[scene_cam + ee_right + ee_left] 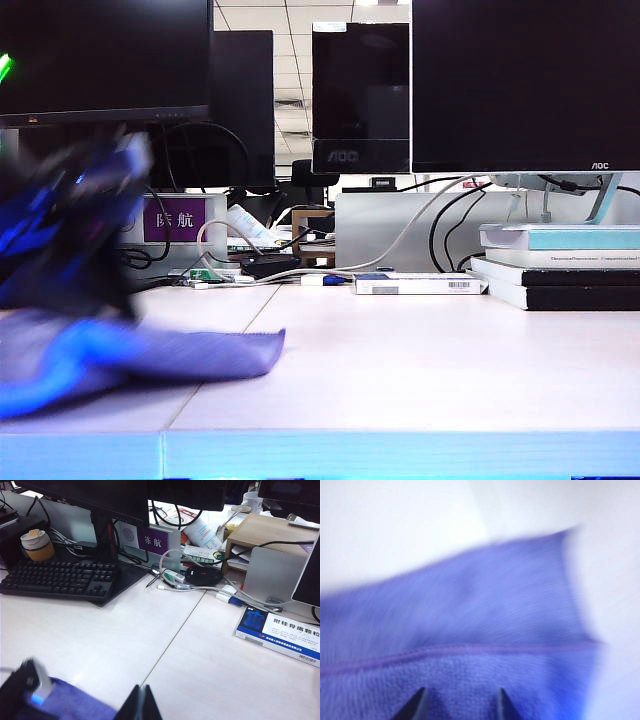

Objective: Wipe the table from front to back using the rag.

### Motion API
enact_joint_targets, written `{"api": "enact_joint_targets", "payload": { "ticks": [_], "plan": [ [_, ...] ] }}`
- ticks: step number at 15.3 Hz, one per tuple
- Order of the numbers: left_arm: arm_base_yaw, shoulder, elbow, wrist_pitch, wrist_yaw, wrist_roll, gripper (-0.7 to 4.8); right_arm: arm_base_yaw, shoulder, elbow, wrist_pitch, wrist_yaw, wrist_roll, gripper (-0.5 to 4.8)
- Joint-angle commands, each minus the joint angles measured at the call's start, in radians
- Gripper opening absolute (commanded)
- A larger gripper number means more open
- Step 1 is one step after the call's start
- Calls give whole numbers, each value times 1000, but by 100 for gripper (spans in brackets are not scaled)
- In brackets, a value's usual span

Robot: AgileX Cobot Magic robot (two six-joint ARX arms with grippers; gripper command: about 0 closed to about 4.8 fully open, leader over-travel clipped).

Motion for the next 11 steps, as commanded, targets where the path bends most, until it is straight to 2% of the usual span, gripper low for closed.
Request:
{"api": "enact_joint_targets", "payload": {
  "ticks": [1,2,3,7,8,9,10,11],
  "plan": [
    [-2,-3,94,-85,17,1,182,1,-3,5,10,2,-2,-1],
    [-1,-3,148,-134,17,7,182,1,-3,5,10,1,-2,-1],
    [-2,-3,206,-183,17,18,-5,1,-3,5,10,1,-2,-1],
    [-1,-4,285,-230,18,36,10,1,-3,5,10,2,-2,-1],
    [-1,-4,312,-253,25,37,108,1,-3,5,10,1,-2,-1],
    [-2,-4,343,-278,25,37,237,1,-3,5,10,1,-2,-1],
    [-2,-5,391,-306,26,37,434,1,-3,5,10,1,-2,-1],
    [-2,-8,415,-323,27,37,444,1,-3,5,10,1,-2,-1]
  ]
}}
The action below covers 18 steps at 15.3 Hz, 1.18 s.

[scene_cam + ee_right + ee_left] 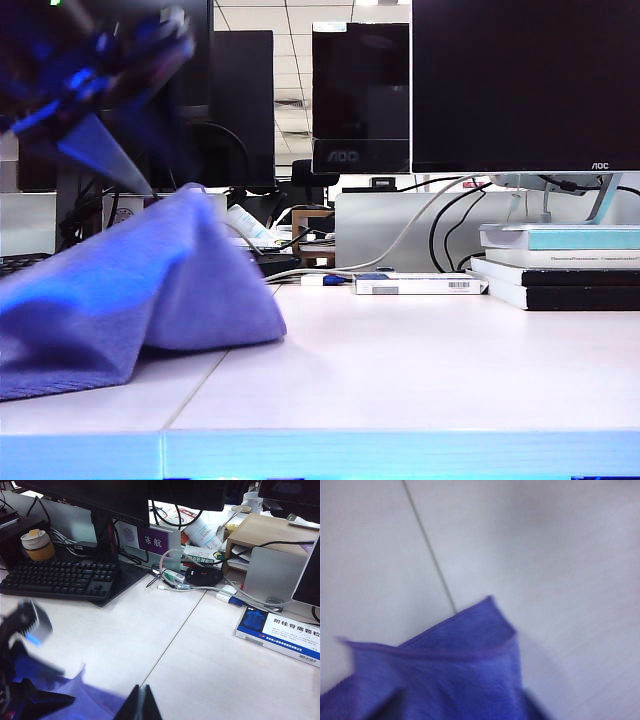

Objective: Wipe the table from front to back using the rag.

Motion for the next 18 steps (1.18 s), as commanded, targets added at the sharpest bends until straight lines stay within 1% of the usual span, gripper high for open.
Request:
{"api": "enact_joint_targets", "payload": {
  "ticks": [1,2,3,4,6,7,9,10,11,12,13,14,15,16,17,18],
  "plan": [
    [-1,-10,69,-58,7,8,410,0,-3,5,10,1,-2,-1],
    [-2,-16,120,-118,7,8,89,1,-3,5,10,1,-2,-1],
    [-1,-19,143,-137,7,8,1,1,-3,5,10,2,-2,-1],
    [-2,-25,178,-137,7,23,-6,1,-3,5,10,2,-2,-1],
    [-2,-49,208,-87,4,34,-6,0,-3,5,10,1,-2,-1],
    [-2,-77,208,-60,-21,34,-6,0,-3,5,10,1,-2,-1],
    [-1,-180,201,-50,-102,56,-6,0,-3,5,10,2,-2,-1],
    [1,-281,171,-27,-128,64,-6,1,-3,5,10,1,-2,-1],
    [8,-323,146,-13,-135,64,-6,0,-3,5,10,2,-2,-1],
    [51,-418,74,15,-130,59,-6,0,-3,5,10,1,-2,-1],
    [115,-507,-5,31,-107,60,-6,0,-3,5,10,1,-2,-1],
    [210,-629,-128,73,-53,60,-6,0,-3,5,10,1,-2,-1],
    [307,-781,-290,154,-1,60,-6,1,-3,5,10,1,-2,-1],
    [353,-862,-377,191,36,60,-6,0,-3,5,10,2,-2,-1],
    [377,-966,-502,222,61,60,-6,0,-3,5,10,1,-2,-1],
    [377,-1014,-562,241,76,60,-6,0,-3,5,10,1,-2,-1]
  ]
}}
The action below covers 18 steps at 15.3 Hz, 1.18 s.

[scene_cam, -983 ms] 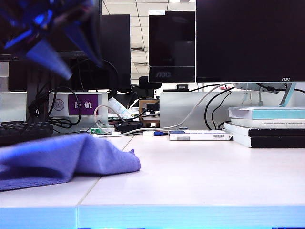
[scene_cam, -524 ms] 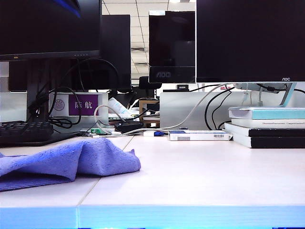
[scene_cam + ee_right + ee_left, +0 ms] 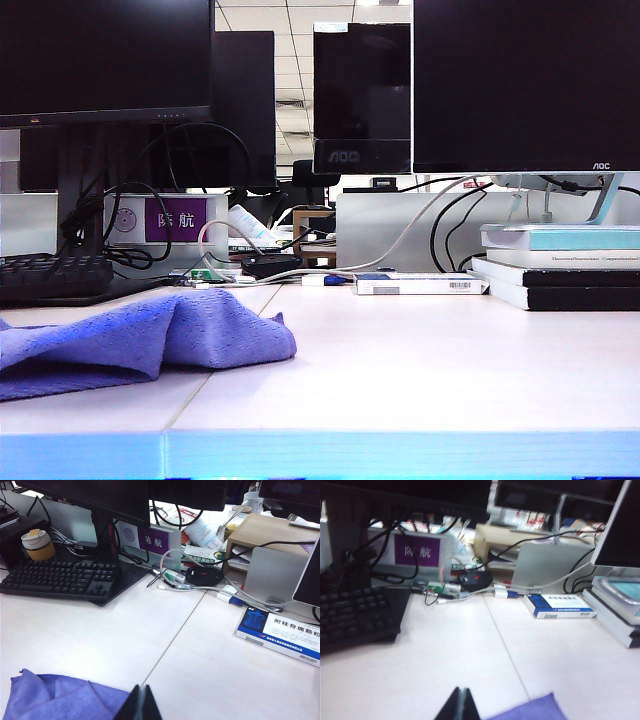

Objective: Wipe the table from front to back using the rag.

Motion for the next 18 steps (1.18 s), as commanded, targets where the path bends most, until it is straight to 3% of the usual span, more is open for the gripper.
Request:
{"api": "enact_joint_targets", "payload": {
  "ticks": [1,3,5,9,11,18],
  "plan": [
    [1,-131,-182,72,47,4,-6,1,-3,5,11,1,-2,-1],
    [1,-181,-290,84,41,5,-6,1,-3,5,11,1,-2,-1],
    [1,-203,-387,140,-35,14,-6,1,-3,5,11,1,-2,-1],
    [1,-232,-419,87,-156,66,-6,1,-3,5,11,1,-2,-1],
    [2,-286,-419,-8,-177,109,-6,1,-3,5,12,1,-2,-1],
    [0,-286,-419,0,-156,76,-5,1,-3,5,4,-1,-2,-1]
  ]
}}
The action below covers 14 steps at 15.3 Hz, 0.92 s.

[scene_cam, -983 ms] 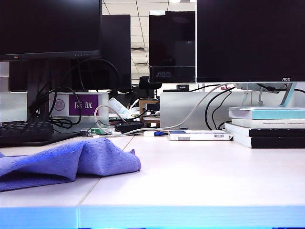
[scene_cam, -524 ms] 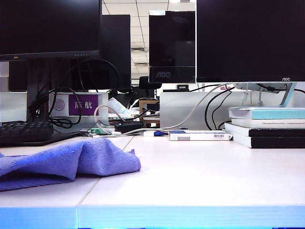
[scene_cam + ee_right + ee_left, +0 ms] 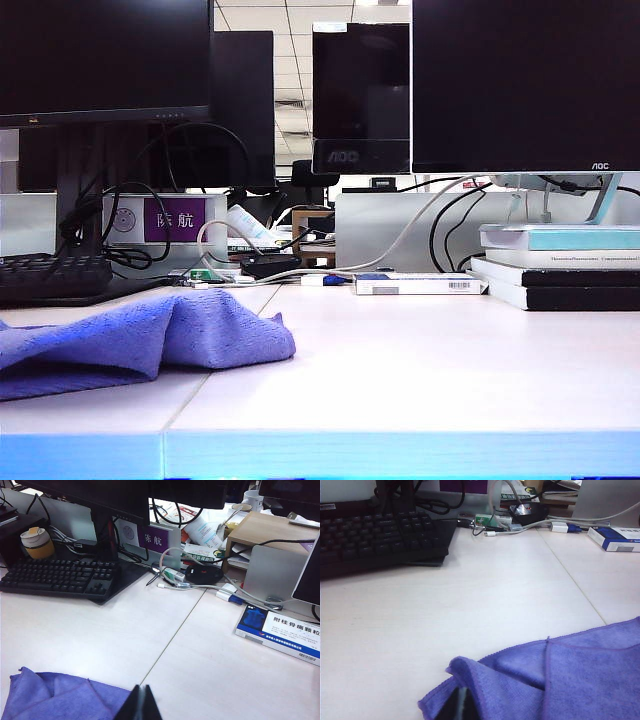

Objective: Wipe the table from front to back using the rag.

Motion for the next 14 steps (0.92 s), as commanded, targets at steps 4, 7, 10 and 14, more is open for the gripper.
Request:
{"api": "enact_joint_targets", "payload": {
  "ticks": [4,7,10,14],
  "plan": [
    [-1,-2,-3,-17,5,-2,-5,-27,-27,-11,4,17,-11,-1],
    [-1,-2,-3,-17,5,-2,-5,-168,-154,-127,-5,72,-58,-1],
    [-1,-2,-3,-17,5,-2,-5,-310,-304,-329,14,63,-58,-1],
    [-1,-2,-3,-17,5,-2,-5,-423,-540,-697,149,-3,-16,-1]
  ]
}}
